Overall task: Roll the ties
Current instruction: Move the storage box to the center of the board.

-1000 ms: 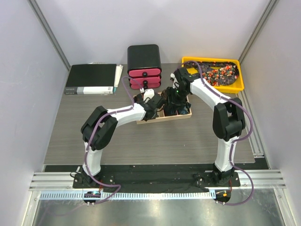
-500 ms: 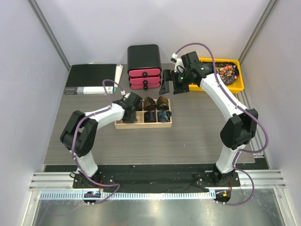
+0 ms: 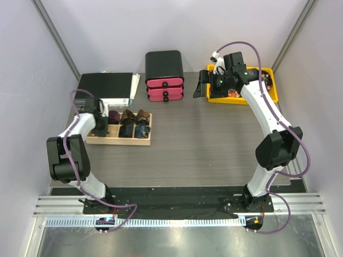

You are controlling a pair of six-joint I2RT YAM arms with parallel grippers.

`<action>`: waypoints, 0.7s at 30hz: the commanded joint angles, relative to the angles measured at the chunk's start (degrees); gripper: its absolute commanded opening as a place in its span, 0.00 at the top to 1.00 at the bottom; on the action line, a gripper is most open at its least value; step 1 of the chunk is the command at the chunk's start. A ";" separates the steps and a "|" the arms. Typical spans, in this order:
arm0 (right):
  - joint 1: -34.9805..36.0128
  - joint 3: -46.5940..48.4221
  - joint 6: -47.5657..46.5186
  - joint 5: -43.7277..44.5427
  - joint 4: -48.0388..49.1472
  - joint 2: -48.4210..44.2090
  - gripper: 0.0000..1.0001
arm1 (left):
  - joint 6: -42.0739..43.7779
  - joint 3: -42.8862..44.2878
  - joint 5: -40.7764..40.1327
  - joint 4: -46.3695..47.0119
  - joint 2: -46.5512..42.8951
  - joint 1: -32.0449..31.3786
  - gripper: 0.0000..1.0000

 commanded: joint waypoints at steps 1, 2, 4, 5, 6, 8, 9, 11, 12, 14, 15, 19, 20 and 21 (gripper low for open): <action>-0.19 2.21 -1.23 -1.28 1.33 -1.60 0.00 | 12.39 6.18 5.16 -2.25 5.48 9.77 1.00; -0.54 1.60 -1.23 -1.37 1.24 -1.87 0.00 | 13.88 8.81 6.74 -2.52 6.73 12.75 1.00; -0.98 1.16 -1.23 -1.37 1.32 -2.13 0.00 | 15.55 11.02 7.46 -2.00 10.41 14.79 1.00; -1.16 0.55 -1.23 -1.37 1.33 -2.05 0.00 | 17.39 13.12 8.51 -1.91 11.65 16.28 1.00; -1.51 0.37 -1.05 -1.54 1.33 -2.22 0.00 | 18.28 14.18 8.95 -1.82 12.62 16.90 1.00; -1.69 0.02 -1.05 -1.63 1.33 -2.31 0.00 | 21.25 16.30 9.83 -1.82 14.91 17.70 1.00; -1.86 -0.07 -1.05 -1.72 1.33 -2.48 0.00 | 21.97 16.82 9.92 -1.73 15.70 17.79 1.00; -2.04 -0.16 -1.05 -1.72 1.33 -2.57 0.00 | 22.06 18.32 10.27 -2.08 17.11 18.40 0.99; -2.13 -0.16 -1.05 -1.72 1.41 -2.66 0.00 | 21.11 18.85 10.45 -2.43 17.46 18.49 0.97; -2.48 -0.25 -0.88 -1.63 1.33 -2.84 0.00 | 19.70 19.20 10.28 -3.22 17.29 19.01 0.82; -2.83 -0.16 -0.70 -1.72 1.33 -2.92 0.00 | 17.69 18.94 9.32 -3.14 16.85 19.28 0.74; -5.98 0.36 -0.09 -2.51 1.41 -3.27 0.00 | 14.16 18.23 10.26 -3.57 12.55 22.35 0.10; -6.69 0.37 0.00 -2.60 1.50 -3.62 0.00 | 13.98 18.67 11.32 -5.75 11.50 22.44 0.00; -7.31 0.45 0.00 -2.60 1.59 -3.80 0.00 | 13.98 19.28 11.94 -6.55 9.05 22.44 0.00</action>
